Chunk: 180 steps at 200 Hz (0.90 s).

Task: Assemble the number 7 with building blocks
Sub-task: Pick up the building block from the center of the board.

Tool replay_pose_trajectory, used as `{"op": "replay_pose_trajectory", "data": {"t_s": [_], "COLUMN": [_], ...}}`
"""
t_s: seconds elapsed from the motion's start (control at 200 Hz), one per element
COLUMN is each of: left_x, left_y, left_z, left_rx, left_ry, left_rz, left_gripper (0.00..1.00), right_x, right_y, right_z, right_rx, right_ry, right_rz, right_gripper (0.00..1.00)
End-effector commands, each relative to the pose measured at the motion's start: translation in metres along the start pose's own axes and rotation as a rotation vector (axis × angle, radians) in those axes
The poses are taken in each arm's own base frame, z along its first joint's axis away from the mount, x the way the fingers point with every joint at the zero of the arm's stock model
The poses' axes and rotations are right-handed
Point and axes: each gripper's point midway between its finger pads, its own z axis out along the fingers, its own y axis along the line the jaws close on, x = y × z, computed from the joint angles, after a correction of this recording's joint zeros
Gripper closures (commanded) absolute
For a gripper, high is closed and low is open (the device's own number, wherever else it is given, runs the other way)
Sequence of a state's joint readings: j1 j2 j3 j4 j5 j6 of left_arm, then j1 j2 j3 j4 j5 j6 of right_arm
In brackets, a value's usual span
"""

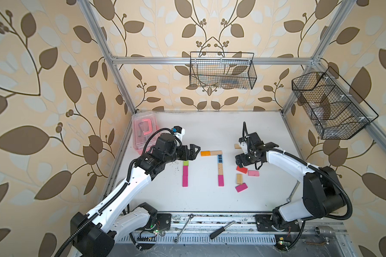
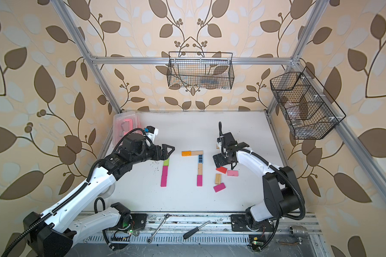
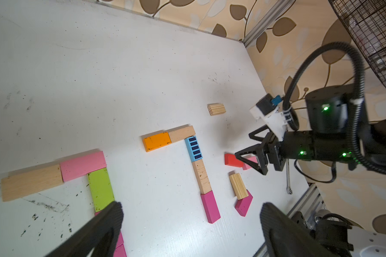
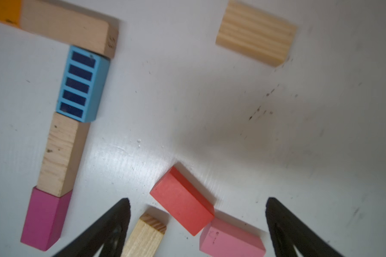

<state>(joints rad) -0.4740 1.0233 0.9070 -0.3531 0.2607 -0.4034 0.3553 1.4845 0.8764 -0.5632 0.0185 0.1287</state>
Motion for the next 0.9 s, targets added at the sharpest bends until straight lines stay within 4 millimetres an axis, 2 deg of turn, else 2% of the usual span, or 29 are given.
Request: {"op": "replay_pose_trajectory", "data": {"t_s": [0.0, 0.135, 0.235, 0.31, 0.365, 0.46, 0.635, 0.73, 0.895], "left_x": [-0.004, -0.002, -0.003, -0.003, -0.003, -0.004, -0.006, -0.006, -0.007], "left_y": [-0.009, -0.011, -0.013, -0.013, -0.013, -0.013, -0.015, -0.014, -0.014], "left_z": [0.0, 0.0, -0.001, -0.004, -0.007, -0.012, -0.015, -0.016, -0.019], "left_rx": [0.054, 0.072, 0.082, 0.084, 0.083, 0.08, 0.09, 0.083, 0.084], "left_ry": [-0.014, -0.017, -0.024, -0.032, -0.041, -0.061, -0.076, -0.079, -0.094], "left_rz": [-0.011, -0.017, -0.017, -0.015, -0.014, -0.014, -0.012, -0.012, -0.012], "left_gripper": [0.01, 0.01, 0.01, 0.01, 0.01, 0.01, 0.01, 0.01, 0.01], "right_x": [-0.015, -0.004, 0.0, 0.002, 0.007, 0.012, 0.016, 0.022, 0.019], "right_y": [0.012, 0.03, 0.033, 0.026, 0.013, 0.006, 0.019, 0.015, 0.006], "right_z": [-0.013, -0.018, -0.016, -0.014, -0.015, -0.015, -0.007, -0.002, 0.006], "right_rx": [-0.032, -0.117, -0.131, -0.081, 0.024, 0.107, 0.11, 0.137, 0.123], "right_ry": [-0.156, -0.198, -0.216, -0.202, -0.183, -0.116, -0.068, -0.049, -0.045], "right_rz": [0.231, 0.396, 0.508, 0.579, 0.615, 0.644, 0.651, 0.674, 0.686], "right_gripper": [0.0, 0.0, 0.0, 0.0, 0.0, 0.0, 0.0, 0.02, 0.12]}}
